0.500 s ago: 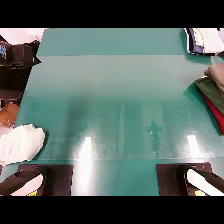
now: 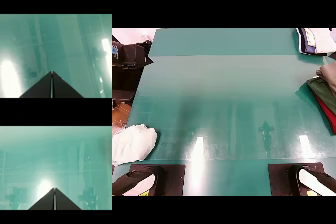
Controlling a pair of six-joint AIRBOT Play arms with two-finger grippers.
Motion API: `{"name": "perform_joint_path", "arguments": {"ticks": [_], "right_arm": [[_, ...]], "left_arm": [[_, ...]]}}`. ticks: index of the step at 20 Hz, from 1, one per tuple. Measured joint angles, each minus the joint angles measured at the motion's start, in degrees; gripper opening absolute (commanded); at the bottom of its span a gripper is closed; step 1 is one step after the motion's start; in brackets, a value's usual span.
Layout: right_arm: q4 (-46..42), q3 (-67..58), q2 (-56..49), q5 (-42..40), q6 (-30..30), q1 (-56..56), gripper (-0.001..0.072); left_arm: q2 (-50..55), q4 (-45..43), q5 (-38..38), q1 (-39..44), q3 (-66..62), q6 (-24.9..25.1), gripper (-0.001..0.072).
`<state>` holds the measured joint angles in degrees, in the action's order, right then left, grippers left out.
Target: Fold the shirts.
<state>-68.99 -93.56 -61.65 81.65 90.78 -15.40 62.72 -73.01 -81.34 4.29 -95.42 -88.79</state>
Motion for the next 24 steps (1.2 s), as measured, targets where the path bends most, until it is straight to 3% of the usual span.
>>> {"name": "perform_joint_path", "arguments": {"ticks": [12,14,17,20,24], "right_arm": [[0.0,0.0,0.0,0.0,0.0,0.0,0.0016],[0.0,0.0,0.0,0.0,0.0,0.0,0.0016],[0.0,0.0,0.0,-0.3,0.0,0.0,0.0016],[0.0,0.0,0.0,-0.4,-0.7,0.0,0.0016],[0.0,0.0,0.0,-0.4,-1.4,0.0,0.0016]], "left_arm": [[0.0,-0.2,6.2,0.0,0.0,0.7,0.0036],[0.0,-0.6,4.7,0.0,0.0,0.8,0.0524],[-0.1,-5.5,-4.6,0.0,1.8,0.4,0.0532],[-0.1,-15.8,-13.5,0.0,8.3,-0.9,0.0533],[-0.1,-23.9,-16.1,0.0,22.0,-3.3,0.0546]]}}
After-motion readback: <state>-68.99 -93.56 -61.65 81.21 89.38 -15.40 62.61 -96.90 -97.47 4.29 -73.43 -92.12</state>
